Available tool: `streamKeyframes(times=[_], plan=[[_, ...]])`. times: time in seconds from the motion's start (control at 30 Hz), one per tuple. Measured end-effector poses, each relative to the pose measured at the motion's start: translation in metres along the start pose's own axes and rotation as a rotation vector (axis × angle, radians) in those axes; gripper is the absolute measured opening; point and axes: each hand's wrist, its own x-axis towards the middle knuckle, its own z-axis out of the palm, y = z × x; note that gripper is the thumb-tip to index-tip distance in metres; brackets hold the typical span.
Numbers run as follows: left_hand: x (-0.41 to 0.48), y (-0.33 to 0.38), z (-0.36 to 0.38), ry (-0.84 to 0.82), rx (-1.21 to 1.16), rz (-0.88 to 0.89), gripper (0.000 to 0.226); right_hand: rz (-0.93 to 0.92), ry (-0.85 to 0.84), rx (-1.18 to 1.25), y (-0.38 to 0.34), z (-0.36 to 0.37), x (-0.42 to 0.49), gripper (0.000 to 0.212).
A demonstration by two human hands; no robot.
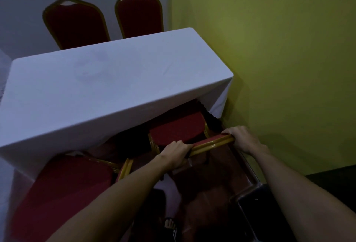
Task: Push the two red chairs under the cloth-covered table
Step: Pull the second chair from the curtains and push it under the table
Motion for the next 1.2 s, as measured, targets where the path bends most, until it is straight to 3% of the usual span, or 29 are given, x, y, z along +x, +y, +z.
streamKeyframes(times=[0.37,0.6,0.77,0.87,0.93,1.07,1.2], plan=[[0.021,0.015,0.004,0.036,-0.049,-0.036,0.044,0.022,0.164,0.029,0.019,0.006,0.000,0.055],[0.029,0.036,0.007,0.060,-0.093,-0.023,0.025,0.120,0.234,0.107,0.035,0.010,-0.003,0.036],[0.033,0.040,0.014,0.055,-0.102,-0.033,0.038,0.132,0.226,0.180,0.030,0.008,-0.011,0.043],[0.029,0.034,0.007,-0.062,-0.103,-0.026,0.061,0.180,0.176,0.267,0.019,-0.005,-0.014,0.046],[0.019,0.023,-0.002,-0.106,-0.072,-0.034,0.076,0.207,0.228,0.347,0.001,-0.016,-0.016,0.045],[-0.036,-0.017,-0.024,0.212,-0.268,-0.214,0.062,-0.104,0.403,0.355,-0.067,-0.018,-0.022,0.045],[-0.147,-0.067,-0.017,0.569,-0.393,-0.460,0.038,-0.503,0.139,0.211,-0.166,0.011,-0.025,0.057]])
